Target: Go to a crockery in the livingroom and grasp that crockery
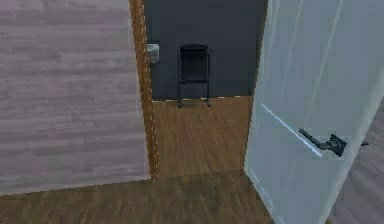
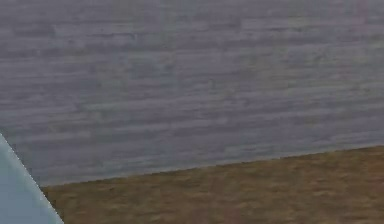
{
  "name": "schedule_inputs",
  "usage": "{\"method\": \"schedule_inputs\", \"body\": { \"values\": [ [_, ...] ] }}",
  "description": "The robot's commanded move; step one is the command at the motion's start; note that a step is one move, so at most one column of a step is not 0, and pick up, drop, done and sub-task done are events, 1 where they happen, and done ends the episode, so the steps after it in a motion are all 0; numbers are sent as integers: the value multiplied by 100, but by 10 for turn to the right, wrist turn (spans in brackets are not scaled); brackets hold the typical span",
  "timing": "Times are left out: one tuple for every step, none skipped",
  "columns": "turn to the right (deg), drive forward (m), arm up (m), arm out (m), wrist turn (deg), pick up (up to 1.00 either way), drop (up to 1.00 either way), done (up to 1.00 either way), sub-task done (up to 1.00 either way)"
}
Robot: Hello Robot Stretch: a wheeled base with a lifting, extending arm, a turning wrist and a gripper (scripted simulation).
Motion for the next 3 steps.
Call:
{"method": "schedule_inputs", "body": {
  "values": [
    [-60, 0, 0, 0, 0, 0, 0, 0, 0],
    [0, 60, 0, 0, 0, 0, 0, 0, 0],
    [210, 0, 0, 0, 0, 0, 0, 0, 0]
  ]
}}
